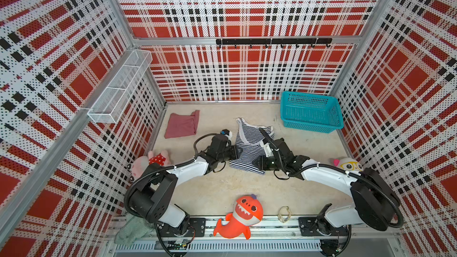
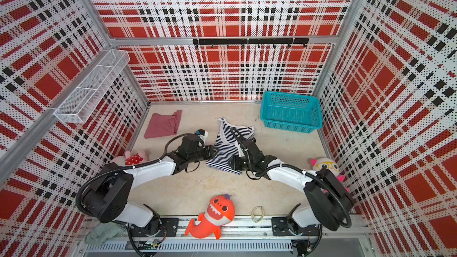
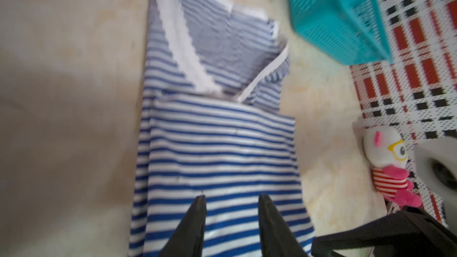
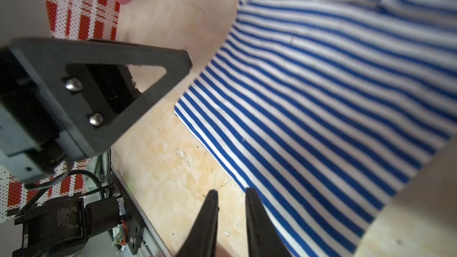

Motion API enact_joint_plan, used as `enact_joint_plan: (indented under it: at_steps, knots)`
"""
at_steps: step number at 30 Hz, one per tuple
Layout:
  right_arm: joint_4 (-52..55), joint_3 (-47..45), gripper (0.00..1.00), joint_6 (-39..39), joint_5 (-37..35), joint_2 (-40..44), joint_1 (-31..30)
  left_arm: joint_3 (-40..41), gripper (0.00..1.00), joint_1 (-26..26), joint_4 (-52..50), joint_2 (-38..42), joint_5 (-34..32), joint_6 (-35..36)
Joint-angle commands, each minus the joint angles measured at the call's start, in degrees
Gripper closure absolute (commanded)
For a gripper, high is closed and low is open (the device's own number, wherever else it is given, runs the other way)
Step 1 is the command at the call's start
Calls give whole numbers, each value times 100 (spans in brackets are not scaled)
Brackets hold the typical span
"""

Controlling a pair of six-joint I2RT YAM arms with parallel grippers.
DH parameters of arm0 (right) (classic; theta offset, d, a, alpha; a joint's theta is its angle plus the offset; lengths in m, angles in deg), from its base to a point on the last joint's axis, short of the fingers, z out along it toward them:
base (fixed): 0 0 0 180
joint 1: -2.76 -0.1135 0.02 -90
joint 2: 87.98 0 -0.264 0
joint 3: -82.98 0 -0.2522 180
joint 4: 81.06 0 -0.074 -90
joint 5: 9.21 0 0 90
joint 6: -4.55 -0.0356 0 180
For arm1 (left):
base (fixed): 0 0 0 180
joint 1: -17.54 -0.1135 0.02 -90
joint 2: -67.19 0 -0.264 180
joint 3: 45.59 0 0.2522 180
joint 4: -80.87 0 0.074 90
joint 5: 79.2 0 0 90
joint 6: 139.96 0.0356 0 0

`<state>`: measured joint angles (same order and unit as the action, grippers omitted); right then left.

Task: Fold and stack tank tops
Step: Smooth out the tank top at the center of the table.

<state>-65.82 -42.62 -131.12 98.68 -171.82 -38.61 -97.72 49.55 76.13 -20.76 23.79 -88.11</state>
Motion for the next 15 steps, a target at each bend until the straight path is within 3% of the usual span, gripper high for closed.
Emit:
enact_joint_plan:
  at_steps: [1, 7, 15]
  knots:
    - [-877, -68, 78, -698, 131, -367, -83, 251, 61, -44, 642, -212, 25, -465]
    - [-300, -119, 81, -447, -340, -709, 158, 662, 62, -545, 936, -807, -12, -280]
    - [382, -571, 80, -153, -725, -495, 403, 626, 64, -716, 901, -1020, -4, -106]
